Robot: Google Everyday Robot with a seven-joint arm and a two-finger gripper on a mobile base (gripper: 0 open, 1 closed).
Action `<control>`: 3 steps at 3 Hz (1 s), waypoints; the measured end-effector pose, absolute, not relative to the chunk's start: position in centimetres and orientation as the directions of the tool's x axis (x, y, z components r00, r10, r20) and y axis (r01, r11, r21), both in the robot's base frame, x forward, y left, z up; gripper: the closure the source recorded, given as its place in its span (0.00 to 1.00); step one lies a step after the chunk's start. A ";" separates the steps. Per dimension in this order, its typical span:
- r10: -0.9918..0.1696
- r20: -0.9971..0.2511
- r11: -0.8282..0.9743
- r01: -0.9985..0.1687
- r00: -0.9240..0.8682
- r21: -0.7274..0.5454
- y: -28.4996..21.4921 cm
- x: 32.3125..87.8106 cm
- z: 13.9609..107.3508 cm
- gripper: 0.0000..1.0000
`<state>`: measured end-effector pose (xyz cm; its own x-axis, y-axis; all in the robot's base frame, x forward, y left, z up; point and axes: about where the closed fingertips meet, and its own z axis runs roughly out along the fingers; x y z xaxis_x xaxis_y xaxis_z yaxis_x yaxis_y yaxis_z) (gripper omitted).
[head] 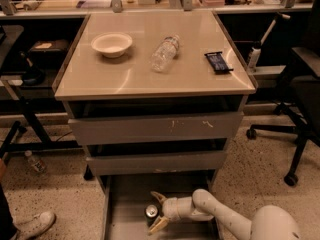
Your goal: Pick green can from bottom drawer and place on counter
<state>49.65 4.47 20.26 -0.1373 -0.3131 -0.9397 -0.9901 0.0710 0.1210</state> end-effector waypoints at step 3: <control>-0.305 -0.941 0.071 -0.989 -0.145 0.130 4.5 49.6 19.5 0.42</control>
Offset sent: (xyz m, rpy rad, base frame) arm -0.0006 -0.0001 -0.0062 0.0065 0.0066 -0.0006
